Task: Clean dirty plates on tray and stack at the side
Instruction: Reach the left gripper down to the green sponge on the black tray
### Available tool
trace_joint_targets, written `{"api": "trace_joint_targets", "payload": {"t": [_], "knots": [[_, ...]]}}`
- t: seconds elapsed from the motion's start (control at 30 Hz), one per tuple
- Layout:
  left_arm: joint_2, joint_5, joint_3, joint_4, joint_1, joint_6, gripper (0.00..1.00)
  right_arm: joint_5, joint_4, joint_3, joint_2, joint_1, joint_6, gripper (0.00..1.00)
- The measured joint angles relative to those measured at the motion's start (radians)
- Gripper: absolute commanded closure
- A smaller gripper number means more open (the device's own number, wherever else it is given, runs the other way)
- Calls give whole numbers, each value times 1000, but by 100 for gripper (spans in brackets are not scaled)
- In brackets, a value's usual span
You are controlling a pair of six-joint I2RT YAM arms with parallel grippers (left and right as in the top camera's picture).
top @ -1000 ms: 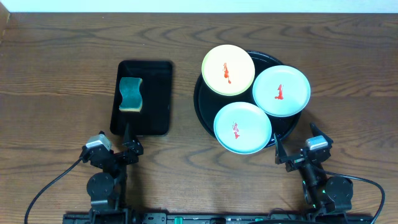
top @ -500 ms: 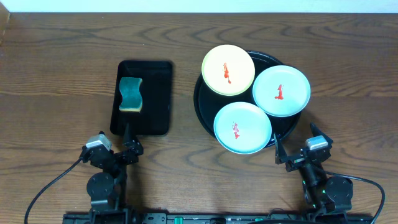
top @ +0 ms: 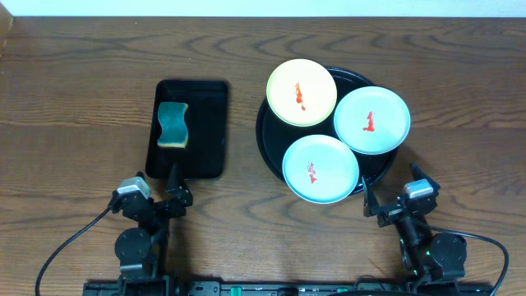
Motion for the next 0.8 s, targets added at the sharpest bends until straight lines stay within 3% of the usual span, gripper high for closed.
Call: {"api": "trace_joint_targets", "payload": {"t": [0.23, 0.63, 0.8], "knots": [[105, 47, 103, -148, 0, -2, 13, 0, 0, 0, 0, 0, 0, 1], [689, -156, 816, -571, -1, 98, 13, 0, 0, 0, 2, 0, 0, 1], [915, -229, 996, -652, -1, 103, 13, 0, -1, 0, 2, 0, 0, 1]]}}
